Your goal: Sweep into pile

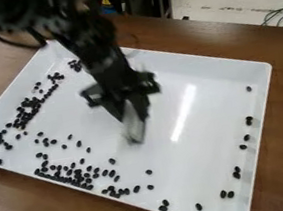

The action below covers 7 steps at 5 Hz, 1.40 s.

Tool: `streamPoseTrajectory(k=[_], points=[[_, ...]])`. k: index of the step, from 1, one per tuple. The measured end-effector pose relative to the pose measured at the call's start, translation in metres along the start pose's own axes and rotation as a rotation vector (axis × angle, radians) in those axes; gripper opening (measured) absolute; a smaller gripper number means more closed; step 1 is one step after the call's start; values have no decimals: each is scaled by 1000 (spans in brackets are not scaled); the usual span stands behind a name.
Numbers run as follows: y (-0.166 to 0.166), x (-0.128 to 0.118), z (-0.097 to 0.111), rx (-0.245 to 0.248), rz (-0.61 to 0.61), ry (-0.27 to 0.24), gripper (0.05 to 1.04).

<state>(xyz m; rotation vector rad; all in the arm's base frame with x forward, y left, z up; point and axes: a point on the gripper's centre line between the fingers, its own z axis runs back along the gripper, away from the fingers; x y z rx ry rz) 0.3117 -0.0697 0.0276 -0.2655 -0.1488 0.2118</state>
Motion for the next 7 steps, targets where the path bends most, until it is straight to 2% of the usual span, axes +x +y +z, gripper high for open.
streamPoseTrajectory(k=[1, 2, 3, 4, 5, 6, 7], points=[[-51, -24, -11, -50, -68, 8, 353], [-83, -41, -22, -87, -88, 0, 353], [-89, -54, -35, -63, -114, 28, 354], [-82, -57, -37, -39, -107, 30, 353], [-57, -69, -30, 1, -129, 79, 354], [-27, -66, -26, 44, -150, 101, 354], [-2, -62, -21, 64, -144, 99, 354]])
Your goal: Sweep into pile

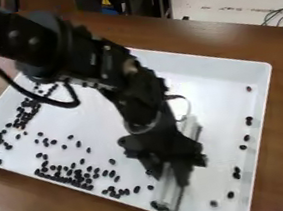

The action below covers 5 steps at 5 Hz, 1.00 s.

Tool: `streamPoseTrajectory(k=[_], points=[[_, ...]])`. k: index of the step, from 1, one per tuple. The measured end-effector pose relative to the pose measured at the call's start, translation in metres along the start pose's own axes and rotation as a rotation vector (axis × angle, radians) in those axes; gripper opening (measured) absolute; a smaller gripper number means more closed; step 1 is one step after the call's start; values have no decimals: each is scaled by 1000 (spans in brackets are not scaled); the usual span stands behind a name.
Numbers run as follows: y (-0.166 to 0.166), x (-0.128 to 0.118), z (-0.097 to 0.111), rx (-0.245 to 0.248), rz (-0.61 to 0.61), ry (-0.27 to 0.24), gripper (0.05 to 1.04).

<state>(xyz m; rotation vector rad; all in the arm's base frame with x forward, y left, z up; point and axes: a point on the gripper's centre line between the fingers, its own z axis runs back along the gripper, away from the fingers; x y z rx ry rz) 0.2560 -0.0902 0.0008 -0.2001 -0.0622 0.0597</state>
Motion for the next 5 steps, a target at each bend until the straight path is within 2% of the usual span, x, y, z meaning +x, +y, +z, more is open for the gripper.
streamPoseTrajectory(k=[1, 2, 3, 4, 5], points=[[32, 9, 5, 17, 11, -22, 354], [70, 17, 7, 68, 6, -25, 353], [113, 20, 14, 102, 51, -44, 354], [145, 16, 20, 152, 12, -37, 353], [177, 1, 30, 179, -1, -24, 354]])
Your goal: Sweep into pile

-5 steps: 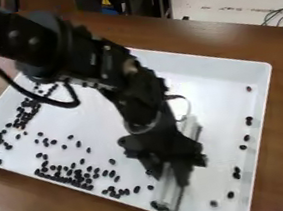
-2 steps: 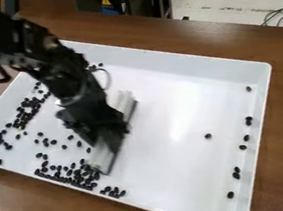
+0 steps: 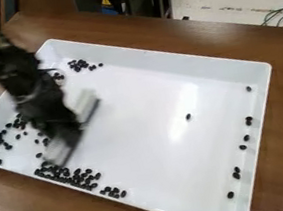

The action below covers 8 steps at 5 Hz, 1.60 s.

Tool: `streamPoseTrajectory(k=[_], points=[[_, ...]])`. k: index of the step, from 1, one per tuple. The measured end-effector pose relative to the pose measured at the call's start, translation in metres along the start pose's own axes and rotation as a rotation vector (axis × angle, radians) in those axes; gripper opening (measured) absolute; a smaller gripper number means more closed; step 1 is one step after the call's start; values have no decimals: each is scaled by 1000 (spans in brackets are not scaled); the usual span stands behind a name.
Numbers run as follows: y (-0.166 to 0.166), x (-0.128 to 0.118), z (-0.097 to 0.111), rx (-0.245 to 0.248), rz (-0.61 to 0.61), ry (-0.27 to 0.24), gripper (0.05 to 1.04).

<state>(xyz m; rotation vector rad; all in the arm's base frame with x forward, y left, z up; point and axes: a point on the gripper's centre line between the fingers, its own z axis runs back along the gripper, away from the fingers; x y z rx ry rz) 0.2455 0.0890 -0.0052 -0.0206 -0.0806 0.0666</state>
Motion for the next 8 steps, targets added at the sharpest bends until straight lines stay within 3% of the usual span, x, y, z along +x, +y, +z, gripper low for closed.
streamPoseTrajectory(k=[1, 3, 6, 8], points=[[20, -10, 3, -1, 9, 24, 354], [34, -2, 7, -6, -31, 52, 353], [-2, 21, 24, -47, -42, 23, 353], [-60, 39, 29, -55, -101, 22, 354]])
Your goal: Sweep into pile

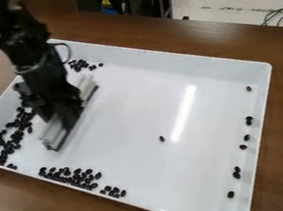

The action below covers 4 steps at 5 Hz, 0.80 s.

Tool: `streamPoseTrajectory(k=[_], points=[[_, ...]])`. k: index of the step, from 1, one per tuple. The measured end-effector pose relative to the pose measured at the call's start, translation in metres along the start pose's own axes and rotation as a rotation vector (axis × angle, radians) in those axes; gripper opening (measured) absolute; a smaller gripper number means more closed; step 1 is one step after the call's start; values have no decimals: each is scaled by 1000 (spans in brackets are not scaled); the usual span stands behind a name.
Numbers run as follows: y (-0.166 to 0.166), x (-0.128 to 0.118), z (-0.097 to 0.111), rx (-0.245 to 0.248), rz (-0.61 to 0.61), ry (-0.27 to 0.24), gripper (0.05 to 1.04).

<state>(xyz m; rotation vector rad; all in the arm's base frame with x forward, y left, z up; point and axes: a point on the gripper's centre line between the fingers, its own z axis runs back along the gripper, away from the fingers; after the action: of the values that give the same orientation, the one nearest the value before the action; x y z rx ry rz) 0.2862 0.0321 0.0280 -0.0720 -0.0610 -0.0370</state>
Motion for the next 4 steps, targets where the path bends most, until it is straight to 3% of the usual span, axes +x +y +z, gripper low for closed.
streamPoseTrajectory(k=[1, 2, 3, 4], points=[[-47, 8, -22, -15, -65, 38, 353], [-67, 12, -25, -45, -102, 12, 353], [-77, 11, -29, -41, -118, 18, 353], [-77, 11, -31, -45, -114, 19, 432]])
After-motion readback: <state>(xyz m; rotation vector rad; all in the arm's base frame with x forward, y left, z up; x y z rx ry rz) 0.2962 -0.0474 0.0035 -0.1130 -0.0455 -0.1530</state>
